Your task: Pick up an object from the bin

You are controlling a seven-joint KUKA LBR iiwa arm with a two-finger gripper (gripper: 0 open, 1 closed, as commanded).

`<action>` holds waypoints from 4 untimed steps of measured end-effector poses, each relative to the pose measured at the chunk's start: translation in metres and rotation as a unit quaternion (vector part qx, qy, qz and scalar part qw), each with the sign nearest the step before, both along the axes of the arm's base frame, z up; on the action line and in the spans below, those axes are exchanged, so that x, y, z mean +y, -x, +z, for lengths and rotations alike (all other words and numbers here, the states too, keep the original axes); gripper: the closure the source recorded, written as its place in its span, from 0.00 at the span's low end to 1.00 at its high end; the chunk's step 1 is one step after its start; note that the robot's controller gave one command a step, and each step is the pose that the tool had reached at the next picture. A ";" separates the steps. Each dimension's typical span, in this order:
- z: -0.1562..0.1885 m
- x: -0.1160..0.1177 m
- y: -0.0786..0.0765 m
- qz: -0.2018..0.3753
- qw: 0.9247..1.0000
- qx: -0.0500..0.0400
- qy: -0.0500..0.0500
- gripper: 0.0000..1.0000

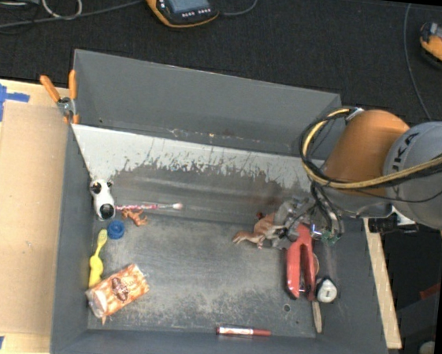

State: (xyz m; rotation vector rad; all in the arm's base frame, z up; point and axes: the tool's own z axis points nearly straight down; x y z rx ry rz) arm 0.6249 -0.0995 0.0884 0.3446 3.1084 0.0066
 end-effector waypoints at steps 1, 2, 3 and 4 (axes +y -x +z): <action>0.019 0.001 0.003 0.000 1.000 0.006 -0.001 1.00; 0.045 0.001 0.003 0.002 1.000 0.006 -0.001 1.00; 0.063 0.001 0.003 0.002 1.000 0.005 -0.001 1.00; 0.076 0.001 0.003 0.003 1.000 0.005 -0.001 1.00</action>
Offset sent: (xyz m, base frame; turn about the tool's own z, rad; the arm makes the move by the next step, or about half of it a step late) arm -0.0033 0.0007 0.0461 -0.0005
